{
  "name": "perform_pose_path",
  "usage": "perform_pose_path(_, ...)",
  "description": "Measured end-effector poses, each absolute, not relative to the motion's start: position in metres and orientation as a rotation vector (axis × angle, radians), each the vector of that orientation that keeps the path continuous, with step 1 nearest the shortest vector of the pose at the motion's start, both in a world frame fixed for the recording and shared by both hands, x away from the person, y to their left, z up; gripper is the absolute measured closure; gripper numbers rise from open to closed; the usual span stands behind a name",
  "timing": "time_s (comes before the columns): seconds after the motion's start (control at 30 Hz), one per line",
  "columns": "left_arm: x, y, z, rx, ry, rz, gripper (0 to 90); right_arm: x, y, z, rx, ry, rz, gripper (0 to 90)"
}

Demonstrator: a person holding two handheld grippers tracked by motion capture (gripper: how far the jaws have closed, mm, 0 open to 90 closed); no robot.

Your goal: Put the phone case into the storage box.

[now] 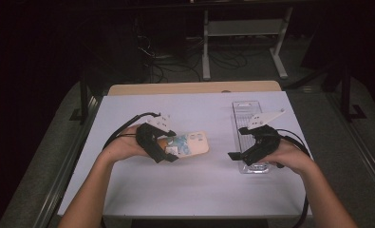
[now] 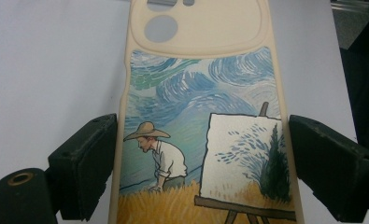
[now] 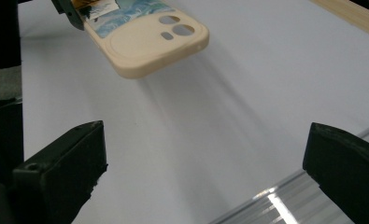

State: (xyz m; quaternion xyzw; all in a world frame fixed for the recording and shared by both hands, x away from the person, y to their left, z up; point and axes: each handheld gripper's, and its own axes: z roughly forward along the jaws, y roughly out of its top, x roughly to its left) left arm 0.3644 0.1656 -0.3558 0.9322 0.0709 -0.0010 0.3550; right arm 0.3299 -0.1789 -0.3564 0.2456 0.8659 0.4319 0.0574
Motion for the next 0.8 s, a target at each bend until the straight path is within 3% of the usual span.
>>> perform_pose_path(0.8, 0.353, 0.158, -0.348, 2.434, 0.054, -0.016, 11.2, 0.345, -0.142, -0.330, 0.514, 2.735, 1.307, 0.0)
